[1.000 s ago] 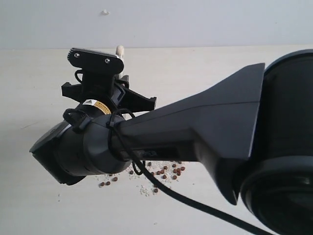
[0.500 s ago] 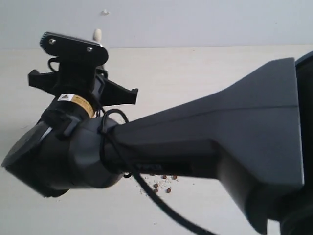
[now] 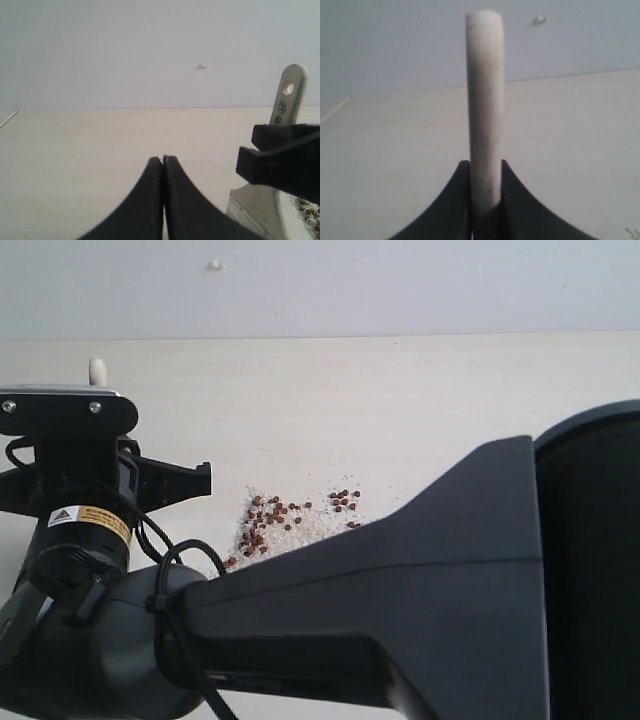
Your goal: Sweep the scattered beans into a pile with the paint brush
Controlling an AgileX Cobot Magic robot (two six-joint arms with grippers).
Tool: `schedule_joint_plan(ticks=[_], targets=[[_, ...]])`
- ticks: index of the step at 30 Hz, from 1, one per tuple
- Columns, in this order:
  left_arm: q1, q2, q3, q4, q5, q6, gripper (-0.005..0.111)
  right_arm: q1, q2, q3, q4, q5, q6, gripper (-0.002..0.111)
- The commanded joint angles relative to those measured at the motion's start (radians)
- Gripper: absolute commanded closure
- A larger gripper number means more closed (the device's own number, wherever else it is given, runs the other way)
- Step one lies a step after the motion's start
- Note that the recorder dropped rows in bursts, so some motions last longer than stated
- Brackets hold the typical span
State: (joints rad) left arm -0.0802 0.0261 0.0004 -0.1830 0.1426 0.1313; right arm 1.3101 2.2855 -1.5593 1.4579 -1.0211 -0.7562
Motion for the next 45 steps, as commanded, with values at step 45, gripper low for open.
schedule_joint_plan(ticks=[45], targets=[[0.001,-0.005,0.000,-0.009,-0.002,-0.007,0.107,-0.068,-0.265,0.158,0.003,0.143,-0.526,0.108]])
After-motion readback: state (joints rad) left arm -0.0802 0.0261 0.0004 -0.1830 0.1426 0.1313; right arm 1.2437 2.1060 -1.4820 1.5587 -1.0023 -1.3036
